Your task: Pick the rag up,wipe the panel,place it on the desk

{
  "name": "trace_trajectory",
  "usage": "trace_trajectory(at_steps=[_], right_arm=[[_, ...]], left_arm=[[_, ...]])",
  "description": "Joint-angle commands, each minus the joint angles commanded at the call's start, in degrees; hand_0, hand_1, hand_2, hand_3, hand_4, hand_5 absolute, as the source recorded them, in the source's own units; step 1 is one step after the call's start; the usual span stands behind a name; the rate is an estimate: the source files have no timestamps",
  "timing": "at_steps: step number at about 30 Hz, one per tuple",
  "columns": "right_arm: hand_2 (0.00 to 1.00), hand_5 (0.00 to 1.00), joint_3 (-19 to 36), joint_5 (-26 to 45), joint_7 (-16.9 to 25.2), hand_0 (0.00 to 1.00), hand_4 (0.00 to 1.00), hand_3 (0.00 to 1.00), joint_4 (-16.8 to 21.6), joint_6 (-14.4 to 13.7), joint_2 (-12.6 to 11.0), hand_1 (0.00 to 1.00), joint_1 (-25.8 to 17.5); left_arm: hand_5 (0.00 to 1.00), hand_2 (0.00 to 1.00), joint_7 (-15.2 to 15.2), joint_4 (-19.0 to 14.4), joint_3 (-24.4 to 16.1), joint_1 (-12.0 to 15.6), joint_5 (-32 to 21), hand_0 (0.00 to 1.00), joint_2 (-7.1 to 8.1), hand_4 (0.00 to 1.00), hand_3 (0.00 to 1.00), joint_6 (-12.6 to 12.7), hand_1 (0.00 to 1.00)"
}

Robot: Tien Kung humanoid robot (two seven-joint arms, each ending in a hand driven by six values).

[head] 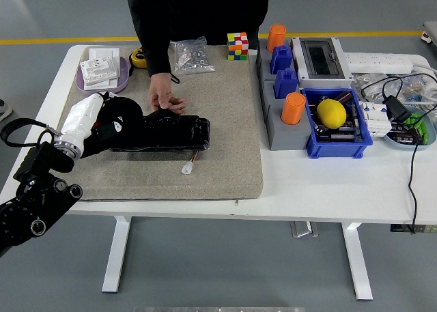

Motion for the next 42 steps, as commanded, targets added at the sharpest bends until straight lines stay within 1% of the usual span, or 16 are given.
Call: trace_trajectory(at_steps=[7,16,22,26,33,37,42], right_arm=[[0.677,0.66,-0.38,0.11,0.06,0.714,0.998,0.638,-0.17,0.19,-0.11,0.558,0.12],[0.677,0.657,-1.01,0.23,-0.03,0.712,0.998,0.636,-0.4,0.46,-0.28,0.558,0.13],[0.677,0.656,-1.33,0.4,0.05,0.712,0.998,0.636,-0.41,0.52,-0.5,0.558,0.36],[0.677,0.656,-1.43,0.41,0.08,0.71,0.998,0.636,-0.5,0.68,-0.43,0.558,0.53],[0.677,0.657,-1.21,0.16,-0.15,0.711,0.998,0.636,-0.61,0.94,-0.63,0.558,0.72],[0.677,0.657,-1.39,0.19,-0.17,0.711,0.998,0.636,-0.59,0.97,-0.78,0.558,0.91],[0.677,0.656,-1.46,0.21,-0.17,0.712,0.998,0.635,-0.56,1.05,-0.85,0.558,0.99]], left_arm=[[0.002,0.5,0.3,-0.07,2.92,-1.25,-0.24,0.297,-1.6,0.002,0.369,0.11,0.164],[0.002,0.5,0.77,-1.41,7.12,-2.77,-0.55,0.29,-2.34,0.002,0.372,0.03,0.164],[0.002,0.502,1.07,-1.57,11.15,-4.83,-1.07,0.289,-3.38,0.002,0.376,-0.13,0.164],[0.002,0.504,1.23,-1.55,12.92,-6.03,-1.23,0.289,-4.08,0.002,0.379,-0.23,0.165],[0.002,0.506,1.46,-1.42,15.53,-8.0,-1.88,0.289,-5.4,0.002,0.38,-0.14,0.166],[0.002,0.506,1.61,-1.39,16.66,-8.71,-2.09,0.289,-6.13,0.002,0.38,-0.15,0.166],[0.002,0.505,1.75,-1.31,17.85,-9.07,-2.29,0.286,-6.64,0.002,0.382,-0.24,0.165]])
